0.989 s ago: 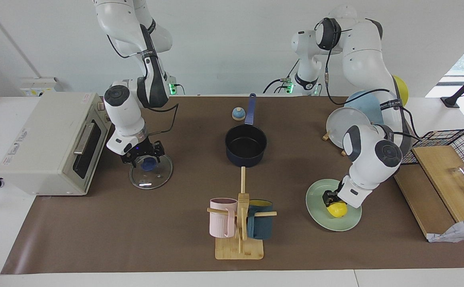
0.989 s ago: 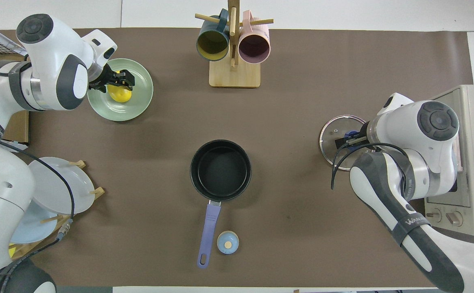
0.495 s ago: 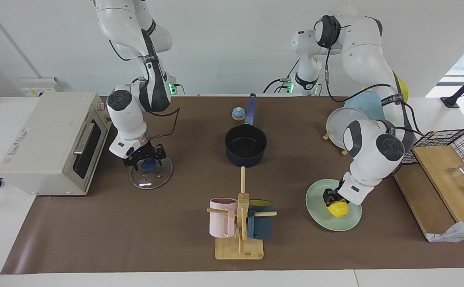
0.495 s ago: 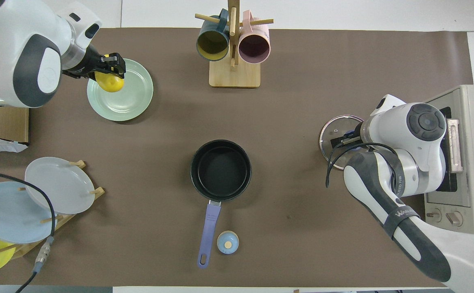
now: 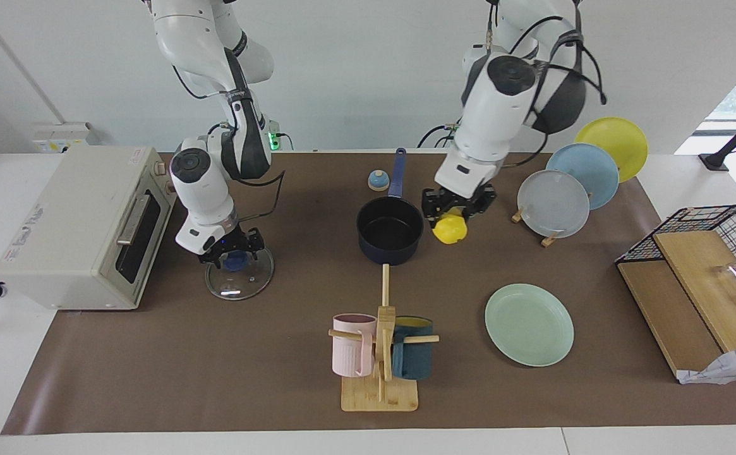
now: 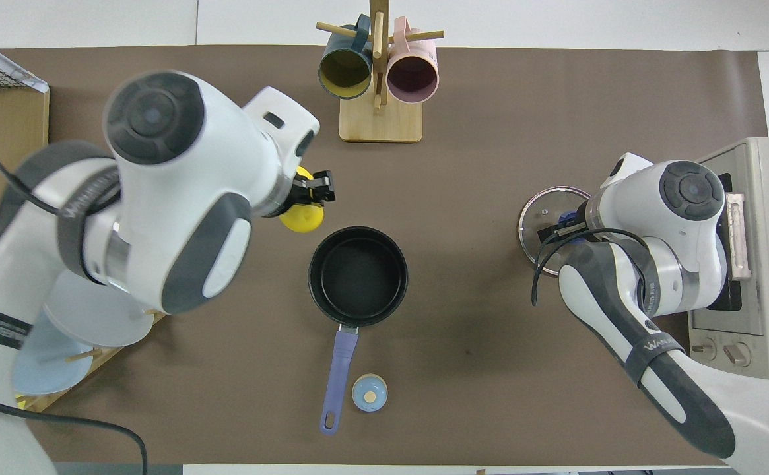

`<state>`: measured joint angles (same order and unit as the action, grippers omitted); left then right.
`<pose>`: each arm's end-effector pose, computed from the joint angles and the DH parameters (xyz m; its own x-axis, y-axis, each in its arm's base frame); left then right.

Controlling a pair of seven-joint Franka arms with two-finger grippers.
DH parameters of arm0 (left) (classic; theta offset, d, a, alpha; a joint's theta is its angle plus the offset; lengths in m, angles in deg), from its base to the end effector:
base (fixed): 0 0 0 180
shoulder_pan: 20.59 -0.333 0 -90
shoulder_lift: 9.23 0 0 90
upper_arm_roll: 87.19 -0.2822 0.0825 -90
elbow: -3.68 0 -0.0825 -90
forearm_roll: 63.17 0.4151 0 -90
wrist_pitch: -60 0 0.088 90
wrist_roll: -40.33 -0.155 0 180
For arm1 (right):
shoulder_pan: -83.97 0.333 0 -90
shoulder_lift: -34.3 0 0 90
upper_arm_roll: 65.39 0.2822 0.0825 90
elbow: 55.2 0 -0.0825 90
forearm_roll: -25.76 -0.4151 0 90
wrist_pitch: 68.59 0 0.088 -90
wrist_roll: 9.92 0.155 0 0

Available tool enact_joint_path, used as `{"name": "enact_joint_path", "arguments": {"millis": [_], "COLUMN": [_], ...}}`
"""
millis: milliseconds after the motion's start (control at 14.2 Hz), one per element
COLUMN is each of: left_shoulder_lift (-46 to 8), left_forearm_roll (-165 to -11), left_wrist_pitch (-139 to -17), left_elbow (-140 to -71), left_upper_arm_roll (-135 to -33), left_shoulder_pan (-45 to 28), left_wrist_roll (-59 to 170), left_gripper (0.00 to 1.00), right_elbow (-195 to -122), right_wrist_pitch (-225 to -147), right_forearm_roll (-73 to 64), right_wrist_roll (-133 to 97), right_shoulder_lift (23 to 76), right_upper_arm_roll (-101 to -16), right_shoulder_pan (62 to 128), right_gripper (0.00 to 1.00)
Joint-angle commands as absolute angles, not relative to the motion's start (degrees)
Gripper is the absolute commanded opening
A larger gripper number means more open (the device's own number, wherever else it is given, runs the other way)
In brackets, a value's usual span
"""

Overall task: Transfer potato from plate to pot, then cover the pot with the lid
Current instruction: 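Carry the potato into the pot with the left gripper while the right lifts the lid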

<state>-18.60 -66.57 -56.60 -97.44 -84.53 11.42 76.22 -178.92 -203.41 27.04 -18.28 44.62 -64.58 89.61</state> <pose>0.5310 -0.3734 0.3855 0.9976 0.0487 0.0486 0.0430 -0.9927 0.1131 0.5740 0.0640 0.2128 0.9626 0.2705 0.0114 0.2703 -0.9626 0.0154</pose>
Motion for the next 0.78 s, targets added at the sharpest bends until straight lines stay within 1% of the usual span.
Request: {"name": "enact_joint_path", "arguments": {"millis": [0, 71, 212, 424, 495, 636, 707], "left_shoulder_lift": [-14.4, -15.5, -16.1, -17.4, -18.4, -20.6, -21.5], "left_forearm_roll": [-67.0, -66.6, -66.3, -64.5, -64.0, -61.3, -60.4], "left_wrist_pitch": [-65.6, -67.4, -71.6, -78.5, -79.2, -80.8, -81.4], "left_elbow": [-110.3, -111.6, -114.3, -118.8, -119.1, -119.1, -119.1], "left_upper_arm_roll": [-86.0, -86.0, -86.0, -86.0, -86.1, -86.0, -86.0], "left_shoulder_pan": [17.4, 18.2, 19.4, 20.8, 21.2, 21.9, 22.0], "left_wrist_roll": [80.5, 81.2, 81.5, 82.9, 83.6, 86.4, 86.6], "left_gripper": [0.0, 0.0, 0.0, 0.0, 0.0, 0.0, 0.0], "right_elbow": [-178.7, -178.7, -178.3, -178.2, -177.9, -175.1, -173.7], "right_wrist_pitch": [-202.5, -202.7, -202.6, -202.2, -201.9, -197.6, -195.6], "right_forearm_roll": [25.8, 25.8, 25.9, 25.9, 25.8, 25.8, 25.9], "right_wrist_roll": [-20.6, -20.6, -20.7, -21.1, -21.5, -21.5, -21.3], "right_shoulder_lift": [44.1, 44.1, 44.2, 44.2, 44.2, 44.2, 44.2], "right_upper_arm_roll": [-64.3, -64.3, -64.3, -64.2, -64.2, -64.2, -64.2], "right_shoulder_pan": [89.1, 89.1, 89.2, 89.1, 89.0, 89.2, 89.2], "right_gripper": [0.93, 0.91, 0.84, 0.65, 0.6, 0.45, 0.43]}}
